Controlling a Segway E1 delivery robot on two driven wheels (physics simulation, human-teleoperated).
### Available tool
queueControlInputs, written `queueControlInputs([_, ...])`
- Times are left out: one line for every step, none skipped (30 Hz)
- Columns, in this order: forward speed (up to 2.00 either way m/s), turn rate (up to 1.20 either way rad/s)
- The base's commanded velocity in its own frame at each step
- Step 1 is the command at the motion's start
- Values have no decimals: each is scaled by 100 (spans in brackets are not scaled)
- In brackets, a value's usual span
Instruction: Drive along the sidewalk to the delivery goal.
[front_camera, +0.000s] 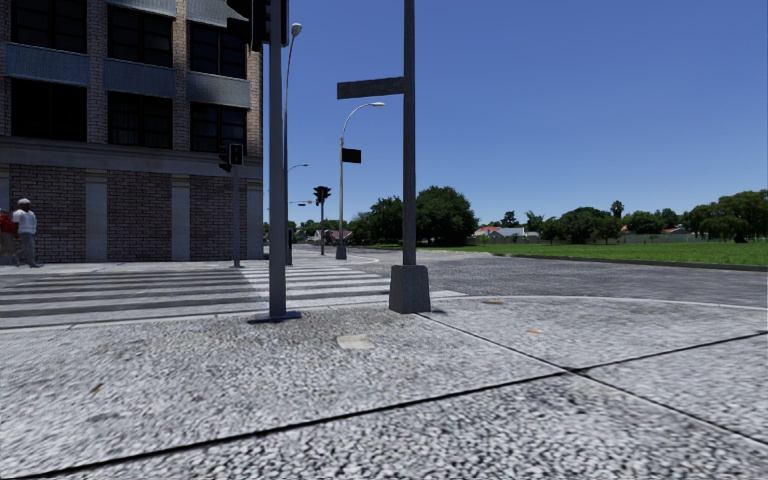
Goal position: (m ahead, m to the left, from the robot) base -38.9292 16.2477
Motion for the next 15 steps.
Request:
queueControlInputs([16, 0])
queueControlInputs([32, 0])
queueControlInputs([51, 0])
queueControlInputs([65, 0])
queueControlInputs([71, 0])
queueControlInputs([71, 0])
queueControlInputs([72, 0])
queueControlInputs([73, 0])
queueControlInputs([73, 0])
queueControlInputs([73, 0])
queueControlInputs([73, 13])
queueControlInputs([73, 28])
queueControlInputs([73, 41])
queueControlInputs([73, 41])
queueControlInputs([73, 53])
